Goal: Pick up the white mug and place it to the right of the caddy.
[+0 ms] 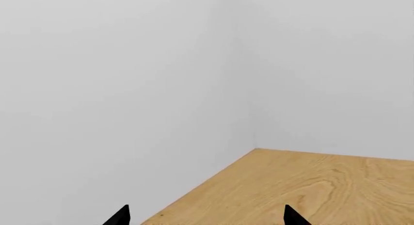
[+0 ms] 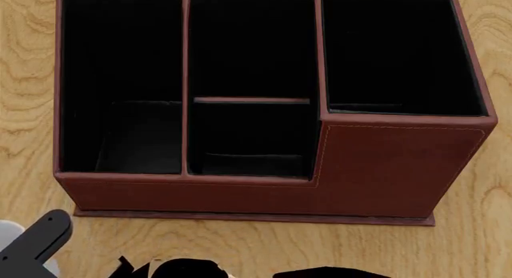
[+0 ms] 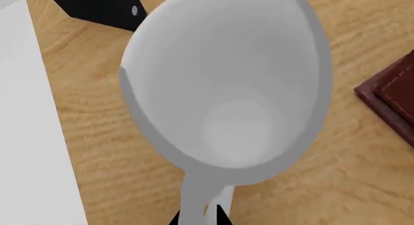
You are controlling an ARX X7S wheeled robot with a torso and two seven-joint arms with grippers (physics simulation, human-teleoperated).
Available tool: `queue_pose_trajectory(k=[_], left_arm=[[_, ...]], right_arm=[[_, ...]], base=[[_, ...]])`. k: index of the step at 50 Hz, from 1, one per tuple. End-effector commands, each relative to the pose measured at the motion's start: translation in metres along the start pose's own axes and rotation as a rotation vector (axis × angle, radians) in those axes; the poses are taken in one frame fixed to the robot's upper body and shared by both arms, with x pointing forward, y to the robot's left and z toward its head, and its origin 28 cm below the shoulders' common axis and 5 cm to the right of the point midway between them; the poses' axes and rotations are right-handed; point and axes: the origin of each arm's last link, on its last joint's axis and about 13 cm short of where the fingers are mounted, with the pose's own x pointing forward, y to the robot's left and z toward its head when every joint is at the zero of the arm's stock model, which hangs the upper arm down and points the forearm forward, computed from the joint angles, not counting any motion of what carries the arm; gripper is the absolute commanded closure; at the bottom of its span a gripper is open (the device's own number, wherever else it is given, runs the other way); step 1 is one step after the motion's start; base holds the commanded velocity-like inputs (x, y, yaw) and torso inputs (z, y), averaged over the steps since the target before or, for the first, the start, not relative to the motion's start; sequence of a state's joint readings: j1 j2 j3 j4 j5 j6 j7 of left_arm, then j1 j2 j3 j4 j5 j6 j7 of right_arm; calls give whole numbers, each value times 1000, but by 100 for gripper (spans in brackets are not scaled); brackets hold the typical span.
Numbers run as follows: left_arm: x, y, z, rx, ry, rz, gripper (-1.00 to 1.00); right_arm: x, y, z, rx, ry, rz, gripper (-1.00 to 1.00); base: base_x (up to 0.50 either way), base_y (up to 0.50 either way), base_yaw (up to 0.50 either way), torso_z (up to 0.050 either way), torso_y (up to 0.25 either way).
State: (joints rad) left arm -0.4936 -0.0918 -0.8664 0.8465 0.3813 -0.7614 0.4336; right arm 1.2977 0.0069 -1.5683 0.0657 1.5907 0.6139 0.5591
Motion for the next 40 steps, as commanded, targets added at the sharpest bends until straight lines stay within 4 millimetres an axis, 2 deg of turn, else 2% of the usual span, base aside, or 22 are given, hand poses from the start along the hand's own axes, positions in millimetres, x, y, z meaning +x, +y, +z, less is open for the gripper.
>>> queue_pose_trajectory(k=[1, 18, 40], left_arm=[[-1, 0, 1, -8, -2, -5, -100], [-3, 3, 5, -15, -9, -5, -100], [-5, 4, 12, -15, -21, -11, -100]], right_arm=[[-8, 0, 1, -55, -20, -29, 100], [-28, 2, 9, -133, -72, -44, 100], [-81, 12, 26, -227, -226, -72, 100]], base=[[0, 0, 0, 0, 0], [0, 0, 0, 0, 0], [0, 0, 0, 0, 0]])
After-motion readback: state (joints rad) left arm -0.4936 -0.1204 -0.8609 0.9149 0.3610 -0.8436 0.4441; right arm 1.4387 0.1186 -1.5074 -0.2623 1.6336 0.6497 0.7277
